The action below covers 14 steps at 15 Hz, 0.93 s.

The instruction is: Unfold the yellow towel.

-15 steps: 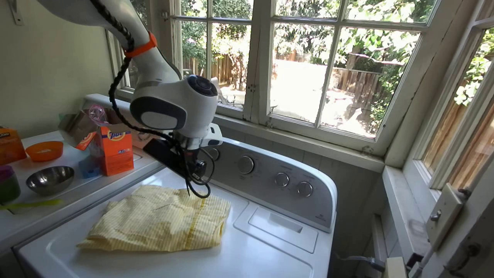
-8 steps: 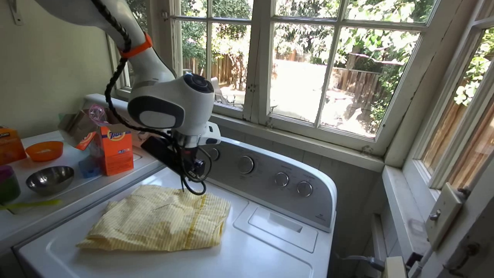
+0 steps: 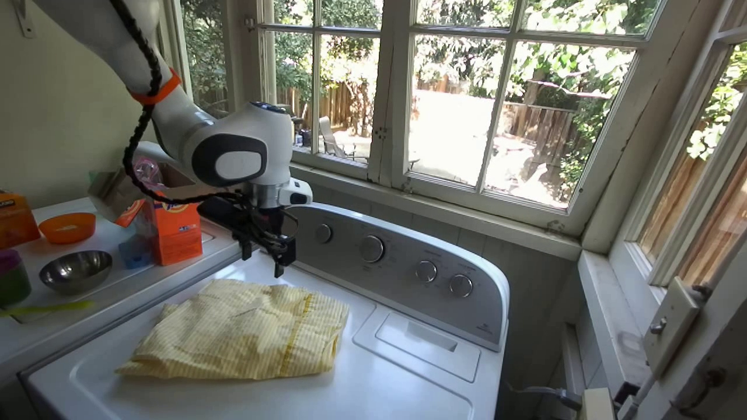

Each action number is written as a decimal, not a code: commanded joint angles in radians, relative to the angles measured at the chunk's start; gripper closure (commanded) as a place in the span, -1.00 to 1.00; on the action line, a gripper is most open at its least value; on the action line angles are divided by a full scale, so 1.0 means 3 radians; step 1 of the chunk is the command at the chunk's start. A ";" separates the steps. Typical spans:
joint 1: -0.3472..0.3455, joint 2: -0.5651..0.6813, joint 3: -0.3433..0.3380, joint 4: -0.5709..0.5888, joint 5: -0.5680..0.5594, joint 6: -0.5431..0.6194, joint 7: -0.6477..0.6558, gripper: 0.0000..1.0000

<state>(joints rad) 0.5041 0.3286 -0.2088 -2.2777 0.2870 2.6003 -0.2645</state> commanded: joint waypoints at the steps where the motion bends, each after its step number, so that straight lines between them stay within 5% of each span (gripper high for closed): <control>1: -0.0343 -0.0005 0.0382 0.0058 -0.0397 -0.0019 0.0383 -1.00; 6: -0.0191 0.0087 0.0277 0.0177 -0.0480 -0.0070 0.0549 -1.00; 8: -0.0230 0.0154 0.0335 0.0277 -0.0833 -0.0236 0.0933 -1.00; 14: -0.0553 0.0211 0.0888 0.0465 -0.1066 -0.0762 0.0985 -1.00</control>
<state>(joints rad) 0.3875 0.3688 -0.0138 -2.1778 0.0072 2.4427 0.0161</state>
